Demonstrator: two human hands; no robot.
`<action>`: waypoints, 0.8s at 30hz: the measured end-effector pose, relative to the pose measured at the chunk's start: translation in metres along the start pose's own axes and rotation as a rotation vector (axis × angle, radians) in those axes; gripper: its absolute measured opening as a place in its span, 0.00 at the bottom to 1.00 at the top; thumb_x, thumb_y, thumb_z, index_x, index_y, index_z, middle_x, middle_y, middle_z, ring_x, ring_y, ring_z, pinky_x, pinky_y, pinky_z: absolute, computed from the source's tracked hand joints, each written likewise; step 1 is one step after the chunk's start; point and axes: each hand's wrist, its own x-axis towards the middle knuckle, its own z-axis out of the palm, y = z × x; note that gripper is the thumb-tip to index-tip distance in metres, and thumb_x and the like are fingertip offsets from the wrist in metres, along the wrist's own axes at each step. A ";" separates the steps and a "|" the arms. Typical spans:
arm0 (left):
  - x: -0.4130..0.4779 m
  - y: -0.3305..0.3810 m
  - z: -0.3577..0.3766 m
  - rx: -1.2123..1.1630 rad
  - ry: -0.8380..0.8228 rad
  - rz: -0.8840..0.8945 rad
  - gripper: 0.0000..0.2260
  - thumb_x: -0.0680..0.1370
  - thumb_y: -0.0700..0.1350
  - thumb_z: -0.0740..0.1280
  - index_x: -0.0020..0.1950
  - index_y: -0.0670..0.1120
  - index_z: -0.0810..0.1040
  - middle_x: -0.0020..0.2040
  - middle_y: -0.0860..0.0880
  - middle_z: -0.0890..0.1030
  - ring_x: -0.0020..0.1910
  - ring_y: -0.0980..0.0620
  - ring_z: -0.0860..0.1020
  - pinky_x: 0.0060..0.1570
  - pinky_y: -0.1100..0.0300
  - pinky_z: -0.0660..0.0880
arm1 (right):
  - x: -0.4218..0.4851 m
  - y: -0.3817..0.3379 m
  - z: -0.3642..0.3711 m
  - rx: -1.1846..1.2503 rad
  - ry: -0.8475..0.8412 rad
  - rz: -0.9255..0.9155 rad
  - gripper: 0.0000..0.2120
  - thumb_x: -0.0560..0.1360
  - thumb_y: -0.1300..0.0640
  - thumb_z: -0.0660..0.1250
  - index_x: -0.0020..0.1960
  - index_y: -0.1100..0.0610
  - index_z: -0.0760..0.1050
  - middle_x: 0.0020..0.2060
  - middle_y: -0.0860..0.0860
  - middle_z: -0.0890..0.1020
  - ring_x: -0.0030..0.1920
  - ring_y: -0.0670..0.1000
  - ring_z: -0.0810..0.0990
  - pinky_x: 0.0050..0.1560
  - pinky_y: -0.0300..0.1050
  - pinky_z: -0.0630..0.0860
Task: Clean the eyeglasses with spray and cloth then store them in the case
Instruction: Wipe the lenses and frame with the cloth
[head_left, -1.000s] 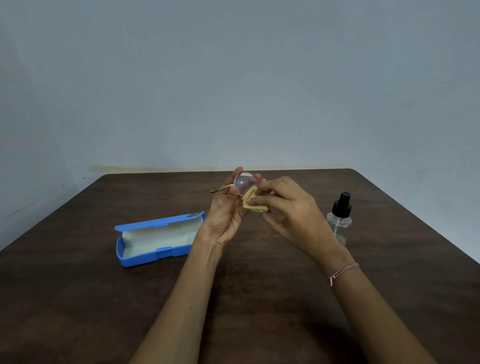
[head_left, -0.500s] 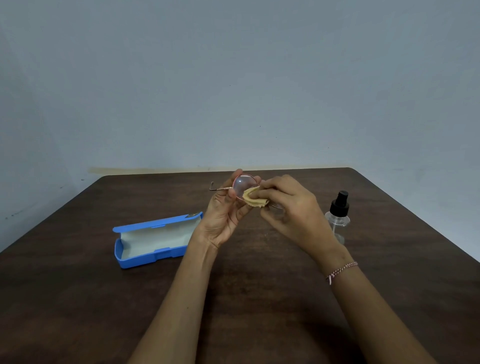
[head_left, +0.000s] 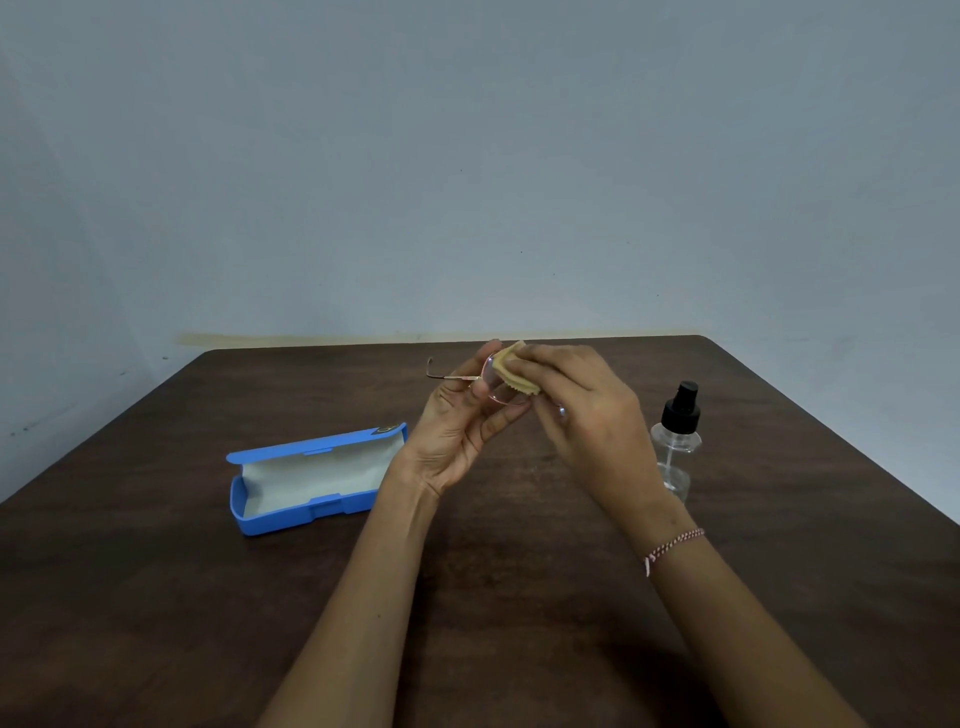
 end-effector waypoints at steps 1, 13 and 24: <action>0.000 0.000 0.001 0.006 0.003 -0.001 0.23 0.55 0.51 0.83 0.48 0.52 0.85 0.51 0.51 0.84 0.49 0.53 0.83 0.41 0.62 0.80 | 0.000 0.001 -0.001 -0.005 0.009 0.009 0.14 0.70 0.68 0.70 0.55 0.62 0.80 0.51 0.53 0.81 0.52 0.52 0.77 0.53 0.44 0.75; 0.000 0.009 -0.008 -0.075 0.025 0.106 0.23 0.58 0.50 0.81 0.52 0.53 0.83 0.54 0.43 0.83 0.54 0.47 0.81 0.43 0.61 0.81 | -0.001 -0.002 0.004 0.096 -0.079 -0.117 0.11 0.68 0.69 0.72 0.50 0.62 0.81 0.49 0.54 0.81 0.50 0.54 0.79 0.53 0.45 0.75; -0.001 0.014 -0.008 -0.130 0.055 0.138 0.25 0.55 0.49 0.82 0.50 0.51 0.84 0.53 0.43 0.83 0.52 0.46 0.82 0.42 0.60 0.81 | -0.001 0.004 0.001 0.082 -0.076 -0.116 0.10 0.70 0.69 0.71 0.50 0.62 0.80 0.50 0.55 0.81 0.51 0.54 0.77 0.54 0.44 0.75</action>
